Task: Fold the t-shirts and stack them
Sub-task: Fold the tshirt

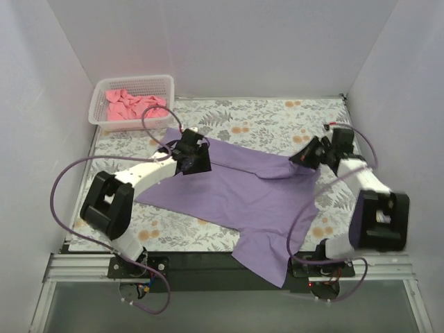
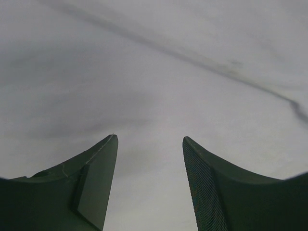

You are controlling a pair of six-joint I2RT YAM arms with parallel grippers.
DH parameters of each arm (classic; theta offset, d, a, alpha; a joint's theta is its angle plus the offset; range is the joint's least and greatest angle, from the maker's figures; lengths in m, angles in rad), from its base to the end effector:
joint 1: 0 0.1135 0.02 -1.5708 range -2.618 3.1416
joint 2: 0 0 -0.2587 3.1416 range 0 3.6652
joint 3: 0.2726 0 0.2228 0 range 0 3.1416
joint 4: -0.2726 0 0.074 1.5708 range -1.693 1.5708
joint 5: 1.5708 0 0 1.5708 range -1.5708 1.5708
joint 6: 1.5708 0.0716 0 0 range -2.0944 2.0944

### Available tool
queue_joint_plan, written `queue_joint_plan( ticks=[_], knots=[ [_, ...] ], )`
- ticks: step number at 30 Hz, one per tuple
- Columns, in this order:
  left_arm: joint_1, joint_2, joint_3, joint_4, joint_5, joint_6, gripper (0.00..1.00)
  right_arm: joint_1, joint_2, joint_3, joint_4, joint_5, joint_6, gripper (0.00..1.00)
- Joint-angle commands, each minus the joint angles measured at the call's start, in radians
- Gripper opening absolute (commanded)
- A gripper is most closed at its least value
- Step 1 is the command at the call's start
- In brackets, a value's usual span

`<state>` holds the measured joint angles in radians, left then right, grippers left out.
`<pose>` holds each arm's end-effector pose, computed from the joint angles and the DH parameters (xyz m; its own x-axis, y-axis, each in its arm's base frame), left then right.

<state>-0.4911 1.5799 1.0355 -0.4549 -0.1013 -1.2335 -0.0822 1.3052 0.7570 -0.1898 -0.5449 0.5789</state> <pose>0.2817 -0.1424 0.1902 -0.6427 -0.7209 -0.2593 -0.5606 0.6732 -0.4823 0.2687 0.0151 0.2115 -0.7319 0.5298 -0.4285 0.1057 0.7096 0.6967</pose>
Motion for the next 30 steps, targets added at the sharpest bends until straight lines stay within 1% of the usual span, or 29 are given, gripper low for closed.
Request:
queue_joint_plan(
  ticks=[1, 5, 6, 11, 12, 14, 15, 17, 18, 21, 23, 27, 29, 30],
  knots=[
    [-0.155, 0.123, 0.107, 0.056, -0.005, -0.015, 0.55, 0.015, 0.238, 0.202, 0.179, -0.021, 0.093, 0.01],
    [-0.172, 0.152, 0.121, 0.056, -0.003, -0.017, 0.55, 0.015, 0.339, 0.307, 0.181, 0.013, 0.11, 0.01],
    [-0.176, 0.152, 0.115, 0.056, -0.003, -0.018, 0.55, 0.015, 0.403, 0.362, 0.181, 0.01, 0.11, 0.01],
    [-0.178, 0.123, 0.101, 0.061, -0.038, -0.029, 0.54, 0.013, 0.451, 0.384, 0.181, 0.02, 0.095, 0.05],
    [-0.178, 0.12, 0.1, 0.061, -0.043, -0.029, 0.54, 0.013, 0.45, 0.378, 0.181, 0.036, 0.085, 0.11],
    [-0.178, 0.111, 0.098, 0.062, -0.057, -0.034, 0.54, 0.013, 0.447, 0.375, 0.181, 0.083, 0.075, 0.18],
    [-0.178, 0.1, 0.1, 0.061, -0.06, -0.034, 0.54, 0.013, 0.448, 0.377, 0.179, 0.1, 0.058, 0.28],
    [-0.178, 0.089, 0.1, 0.061, -0.073, -0.035, 0.54, 0.013, 0.45, 0.381, 0.181, 0.151, 0.044, 0.37],
    [-0.178, 0.077, 0.1, 0.061, -0.075, -0.035, 0.54, 0.013, 0.444, 0.387, 0.176, 0.163, 0.02, 0.45],
    [-0.176, 0.052, 0.101, 0.058, -0.083, -0.023, 0.54, 0.013, 0.408, 0.389, 0.153, 0.235, -0.02, 0.53],
    [-0.176, 0.045, 0.116, 0.033, -0.103, -0.011, 0.54, 0.016, 0.375, 0.366, 0.135, 0.295, -0.065, 0.55],
    [-0.172, -0.003, 0.135, 0.002, -0.169, 0.037, 0.55, 0.018, 0.226, 0.286, 0.13, 0.381, -0.128, 0.64],
    [-0.162, -0.043, 0.132, 0.004, -0.192, 0.048, 0.55, 0.022, 0.171, 0.249, 0.131, 0.419, -0.146, 0.66],
    [-0.15, -0.055, 0.129, 0.004, -0.198, 0.054, 0.55, 0.024, 0.116, 0.205, 0.131, 0.424, -0.16, 0.68]
  ],
)
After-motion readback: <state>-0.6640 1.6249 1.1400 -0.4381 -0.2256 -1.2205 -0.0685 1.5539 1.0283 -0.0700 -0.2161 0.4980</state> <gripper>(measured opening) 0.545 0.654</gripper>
